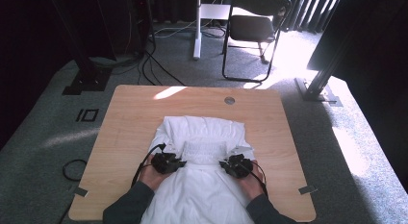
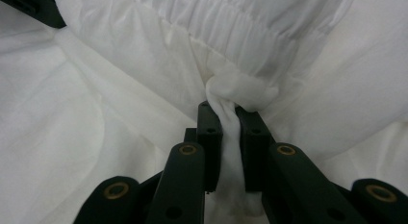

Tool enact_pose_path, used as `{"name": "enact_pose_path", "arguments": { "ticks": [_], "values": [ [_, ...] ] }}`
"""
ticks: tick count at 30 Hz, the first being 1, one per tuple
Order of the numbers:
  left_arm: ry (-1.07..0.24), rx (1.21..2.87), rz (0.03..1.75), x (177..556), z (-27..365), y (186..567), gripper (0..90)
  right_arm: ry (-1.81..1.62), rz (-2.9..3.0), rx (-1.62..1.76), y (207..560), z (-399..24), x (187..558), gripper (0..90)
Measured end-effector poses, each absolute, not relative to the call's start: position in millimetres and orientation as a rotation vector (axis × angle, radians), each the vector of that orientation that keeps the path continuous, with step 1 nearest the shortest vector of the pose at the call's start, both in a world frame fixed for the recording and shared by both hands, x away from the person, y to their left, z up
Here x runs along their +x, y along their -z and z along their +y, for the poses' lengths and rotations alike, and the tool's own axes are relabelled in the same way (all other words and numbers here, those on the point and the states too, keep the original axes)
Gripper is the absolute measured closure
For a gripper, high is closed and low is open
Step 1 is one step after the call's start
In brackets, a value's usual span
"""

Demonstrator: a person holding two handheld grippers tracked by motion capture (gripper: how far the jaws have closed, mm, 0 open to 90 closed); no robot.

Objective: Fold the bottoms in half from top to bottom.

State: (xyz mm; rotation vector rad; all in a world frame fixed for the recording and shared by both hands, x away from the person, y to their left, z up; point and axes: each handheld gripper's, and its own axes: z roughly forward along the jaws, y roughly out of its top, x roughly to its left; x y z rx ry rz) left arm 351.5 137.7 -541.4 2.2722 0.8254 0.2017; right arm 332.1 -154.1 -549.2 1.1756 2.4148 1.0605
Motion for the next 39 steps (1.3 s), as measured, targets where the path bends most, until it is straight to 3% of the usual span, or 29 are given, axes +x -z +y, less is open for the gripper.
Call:
{"name": "enact_pose_path", "arguments": {
  "ticks": [17, 23, 28, 32, 39],
  "values": [
    [-0.38, 2.242, 0.946, 430.0, 116.6, 539.3, 84.5, -0.969, 2.297, 1.296, 545.4, -143.7, 418.9, 82.3],
    [-0.418, 2.222, 1.005, 441.6, 110.4, 538.4, 85.5, -0.953, 2.262, 1.342, 544.4, -138.0, 440.4, 82.3],
    [-0.43, 2.163, 0.994, 435.5, 113.7, 519.5, 86.4, -1.001, 2.25, 1.316, 528.8, -139.6, 437.8, 83.1],
    [-0.462, 2.058, 0.936, 421.5, 122.8, 480.3, 86.3, -1.129, 2.163, 1.24, 490.6, -148.3, 423.3, 83.1],
    [-0.518, 1.913, 0.727, 364.6, 137.3, 409.7, 86.2, -1.334, 2.025, 1.053, 425.7, -170.0, 376.2, 83.1]
  ]
}}
